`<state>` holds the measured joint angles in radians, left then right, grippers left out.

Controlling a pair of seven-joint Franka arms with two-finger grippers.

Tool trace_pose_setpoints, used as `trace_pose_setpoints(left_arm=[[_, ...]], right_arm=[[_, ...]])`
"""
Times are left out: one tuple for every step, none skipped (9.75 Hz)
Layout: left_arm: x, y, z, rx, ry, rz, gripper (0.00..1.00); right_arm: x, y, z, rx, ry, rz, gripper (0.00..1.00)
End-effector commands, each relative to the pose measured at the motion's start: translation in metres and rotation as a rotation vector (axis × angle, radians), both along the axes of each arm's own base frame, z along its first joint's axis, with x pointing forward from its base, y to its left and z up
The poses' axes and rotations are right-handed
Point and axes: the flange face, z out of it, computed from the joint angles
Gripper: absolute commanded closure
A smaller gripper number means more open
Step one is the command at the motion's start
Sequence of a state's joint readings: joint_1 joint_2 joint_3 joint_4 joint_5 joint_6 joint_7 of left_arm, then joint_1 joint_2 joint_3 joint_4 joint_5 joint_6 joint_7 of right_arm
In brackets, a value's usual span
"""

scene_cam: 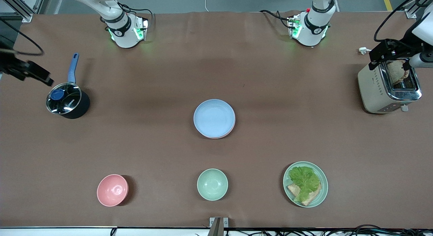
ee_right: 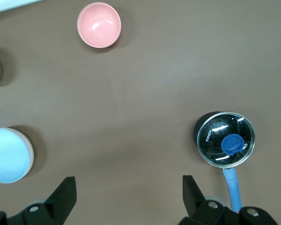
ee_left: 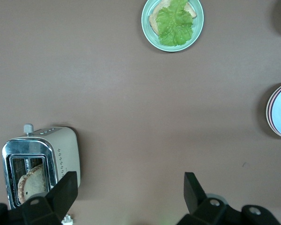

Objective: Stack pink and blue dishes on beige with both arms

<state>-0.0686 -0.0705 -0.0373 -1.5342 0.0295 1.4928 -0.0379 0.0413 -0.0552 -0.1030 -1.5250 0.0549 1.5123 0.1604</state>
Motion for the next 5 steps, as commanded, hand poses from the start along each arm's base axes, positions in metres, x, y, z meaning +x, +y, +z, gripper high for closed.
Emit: trace_pose_setpoints(left_arm=[[0.006,0.001,-0.015,-0.004,0.046,-0.016,0.0],[0.006,0.005,-0.015,-0.005,0.046,-0.009,0.0],[0.007,0.012,-0.015,-0.009,0.046,-0.002,0.0],[0.007,0.011,-0.015,-0.009,0.046,-0.003,0.0],[0.007,0.01,-0.015,-0.008,0.046,-0.003,0.0]], right_arm=[[0.006,0.0,0.011,-0.066,-0.007,0.026,0.0],[0.006,0.004,0.009,-0.088,0.0,0.036,0.0],[0.006,0.004,0.009,-0.088,0.0,0.036,0.0],[0.007,0.004,0.008,-0.088,0.002,0.035,0.0],[0.007,0.002,0.006,-0.086,0.005,0.029,0.0]])
